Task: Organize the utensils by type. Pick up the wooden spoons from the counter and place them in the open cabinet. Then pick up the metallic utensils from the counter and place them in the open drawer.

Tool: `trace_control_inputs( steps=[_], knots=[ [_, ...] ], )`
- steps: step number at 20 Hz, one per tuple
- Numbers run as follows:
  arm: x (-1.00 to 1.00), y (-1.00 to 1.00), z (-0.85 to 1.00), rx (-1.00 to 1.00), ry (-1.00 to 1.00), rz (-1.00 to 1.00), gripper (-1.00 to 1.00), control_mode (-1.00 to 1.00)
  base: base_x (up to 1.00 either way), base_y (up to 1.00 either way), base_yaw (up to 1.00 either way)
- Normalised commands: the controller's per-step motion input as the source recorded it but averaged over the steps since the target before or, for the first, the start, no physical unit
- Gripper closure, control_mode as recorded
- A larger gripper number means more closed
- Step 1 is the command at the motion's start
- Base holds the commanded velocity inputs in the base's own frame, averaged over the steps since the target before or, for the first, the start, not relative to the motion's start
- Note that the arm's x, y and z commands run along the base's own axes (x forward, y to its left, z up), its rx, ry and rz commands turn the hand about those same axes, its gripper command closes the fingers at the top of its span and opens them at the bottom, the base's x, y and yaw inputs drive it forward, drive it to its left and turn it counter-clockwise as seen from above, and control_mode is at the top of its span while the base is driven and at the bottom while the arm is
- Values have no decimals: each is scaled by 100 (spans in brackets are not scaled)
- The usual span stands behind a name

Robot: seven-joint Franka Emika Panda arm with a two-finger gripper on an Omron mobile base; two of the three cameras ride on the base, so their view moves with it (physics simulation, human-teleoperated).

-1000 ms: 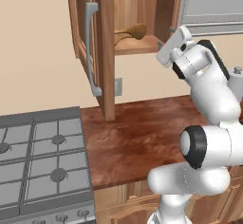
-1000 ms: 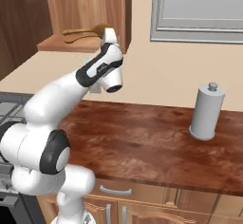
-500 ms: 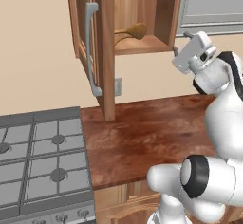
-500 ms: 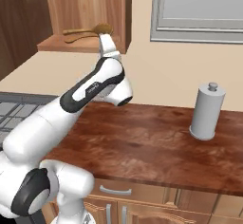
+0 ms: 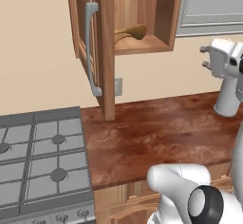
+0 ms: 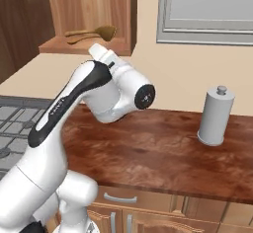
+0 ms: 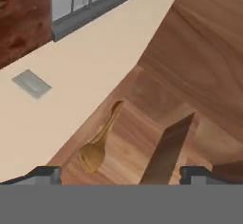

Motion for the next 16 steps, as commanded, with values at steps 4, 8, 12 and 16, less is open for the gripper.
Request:
trace_control_inputs(
  steps=[4,8,12,16],
  knots=[
    [-93,-13,-73,-80,17,-27,-100,-100,0,0,0],
    [-67,0,-98,-84,21,-31,-100,-100,0,0,0],
    [-42,4,-98,-74,25,-26,-100,-100,0,0,0],
    [-4,19,-78,-34,23,-13,-100,-100,0,0,0]
  ],
)
